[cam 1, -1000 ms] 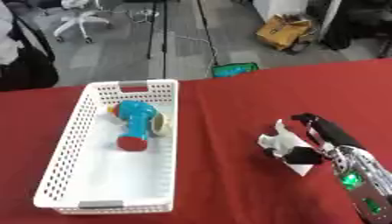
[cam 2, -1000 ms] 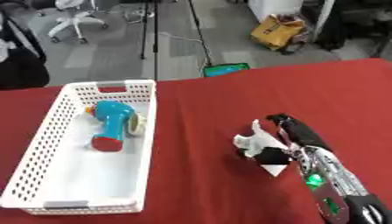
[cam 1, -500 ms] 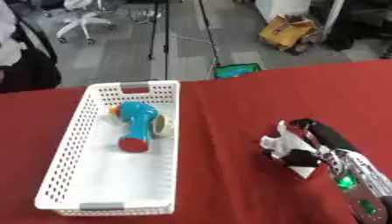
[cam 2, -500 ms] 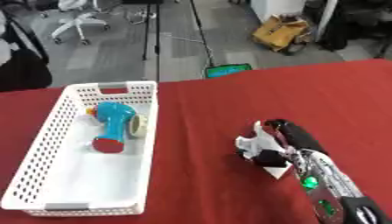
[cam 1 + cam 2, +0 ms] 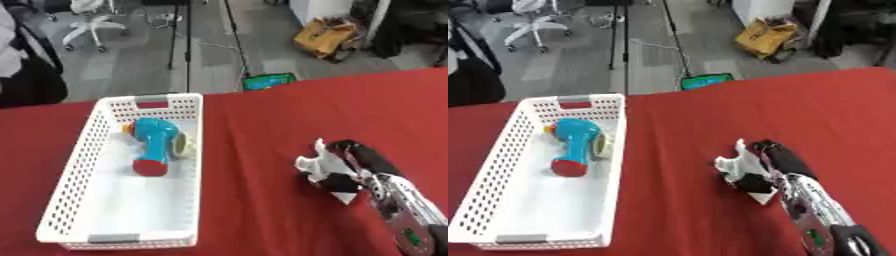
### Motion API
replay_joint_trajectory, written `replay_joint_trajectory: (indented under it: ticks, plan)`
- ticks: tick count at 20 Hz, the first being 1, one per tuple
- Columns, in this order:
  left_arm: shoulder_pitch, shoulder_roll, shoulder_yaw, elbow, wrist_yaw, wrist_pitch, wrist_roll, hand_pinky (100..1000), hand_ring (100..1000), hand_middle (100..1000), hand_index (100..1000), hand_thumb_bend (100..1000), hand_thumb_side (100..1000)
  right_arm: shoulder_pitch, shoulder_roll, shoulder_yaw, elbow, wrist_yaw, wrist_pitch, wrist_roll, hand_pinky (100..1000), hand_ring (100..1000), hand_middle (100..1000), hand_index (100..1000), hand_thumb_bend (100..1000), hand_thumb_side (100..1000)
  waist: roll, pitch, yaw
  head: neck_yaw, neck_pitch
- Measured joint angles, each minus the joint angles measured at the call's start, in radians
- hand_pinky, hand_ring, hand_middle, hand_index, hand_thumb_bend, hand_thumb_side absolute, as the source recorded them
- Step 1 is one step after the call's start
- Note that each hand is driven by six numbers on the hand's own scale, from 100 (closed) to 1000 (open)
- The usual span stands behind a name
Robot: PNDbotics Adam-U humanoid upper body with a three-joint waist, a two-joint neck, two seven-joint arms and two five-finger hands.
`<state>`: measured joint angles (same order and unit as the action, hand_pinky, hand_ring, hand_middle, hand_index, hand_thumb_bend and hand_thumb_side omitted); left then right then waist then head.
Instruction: Pick up objects on the table and place them in the box.
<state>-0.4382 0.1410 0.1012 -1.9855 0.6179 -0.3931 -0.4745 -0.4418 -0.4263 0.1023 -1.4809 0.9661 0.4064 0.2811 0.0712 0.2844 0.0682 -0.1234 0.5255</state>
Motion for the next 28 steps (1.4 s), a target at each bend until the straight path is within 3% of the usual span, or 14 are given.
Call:
replay_joint_trajectory:
  ticks: [17, 18, 28]
  plan:
    - [-0.001, 0.0, -0.005, 0.0, 0.002, 0.005, -0.008, 950, 896, 918, 960, 100, 965, -0.008, 0.0, 0.0, 0.01, -0.009, 0.016, -0.023, 1000, 1000, 870, 878, 528, 673, 0.0, 0.005, 0.006, -0.009, -0.008]
    - [-0.001, 0.0, -0.005, 0.0, 0.002, 0.006, -0.009, 950, 896, 918, 960, 100, 963, -0.009, 0.0, -0.001, 0.01, -0.009, 0.017, -0.024, 1000, 1000, 844, 858, 474, 674, 0.0, 0.005, 0.006, -0.009, -0.008]
    - [-0.001, 0.0, -0.005, 0.0, 0.002, 0.007, -0.007, 948, 897, 919, 961, 100, 961, -0.007, 0.0, -0.003, 0.01, -0.027, 0.026, -0.033, 1000, 996, 812, 828, 332, 651, -0.001, -0.001, 0.0, -0.009, -0.014]
